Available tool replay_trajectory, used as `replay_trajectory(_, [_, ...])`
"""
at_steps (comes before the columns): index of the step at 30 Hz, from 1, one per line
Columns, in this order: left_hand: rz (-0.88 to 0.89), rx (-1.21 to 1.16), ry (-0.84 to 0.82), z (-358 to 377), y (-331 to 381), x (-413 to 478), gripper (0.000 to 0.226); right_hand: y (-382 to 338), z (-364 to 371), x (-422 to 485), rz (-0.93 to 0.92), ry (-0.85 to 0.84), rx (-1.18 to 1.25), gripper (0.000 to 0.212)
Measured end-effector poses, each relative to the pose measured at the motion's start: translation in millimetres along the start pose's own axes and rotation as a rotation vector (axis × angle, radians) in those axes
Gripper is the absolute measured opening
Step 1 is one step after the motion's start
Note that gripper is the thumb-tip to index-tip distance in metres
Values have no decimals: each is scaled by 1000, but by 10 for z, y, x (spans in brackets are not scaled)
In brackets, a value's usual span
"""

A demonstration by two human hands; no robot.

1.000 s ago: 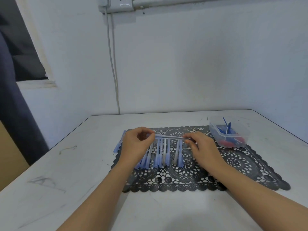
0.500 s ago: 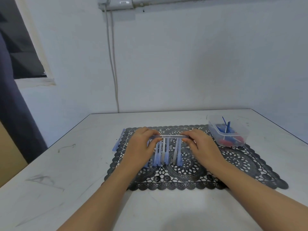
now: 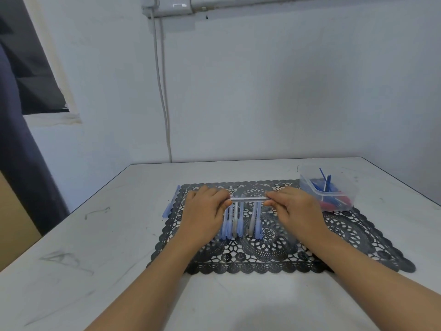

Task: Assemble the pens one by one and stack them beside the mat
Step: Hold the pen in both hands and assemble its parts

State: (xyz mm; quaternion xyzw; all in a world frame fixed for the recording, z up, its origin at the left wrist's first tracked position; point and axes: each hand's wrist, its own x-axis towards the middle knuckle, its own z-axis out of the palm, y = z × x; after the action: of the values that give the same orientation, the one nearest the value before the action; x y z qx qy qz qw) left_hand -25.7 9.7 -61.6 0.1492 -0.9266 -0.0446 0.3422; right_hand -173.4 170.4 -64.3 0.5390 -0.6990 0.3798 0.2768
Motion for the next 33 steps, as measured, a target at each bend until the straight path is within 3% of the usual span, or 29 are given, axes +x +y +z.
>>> replay_trajectory(7, [-49,5,-105,-63,9,4,32,-51,-32,11,-104,33,16,33])
replay_trajectory(10, [-58,-4,-88,-78,9,5,37,-29,24,-7,-36,14,81,24])
replay_trajectory(14, [-38,26,-37,-65,3,-2,26,-39,39,-12,66,-19,215,25])
replay_trajectory(19, [-17,48,-29,-42,-11,-2,23,-31,65,-11,125,-11,206,14])
replay_trajectory(27, [9,37,35,-47,-21,-6,21,-113,22,9,191,-3,281,39])
replay_trajectory(33, [28,64,49,-14,-14,-2,26,-138,35,9,192,-73,169,40])
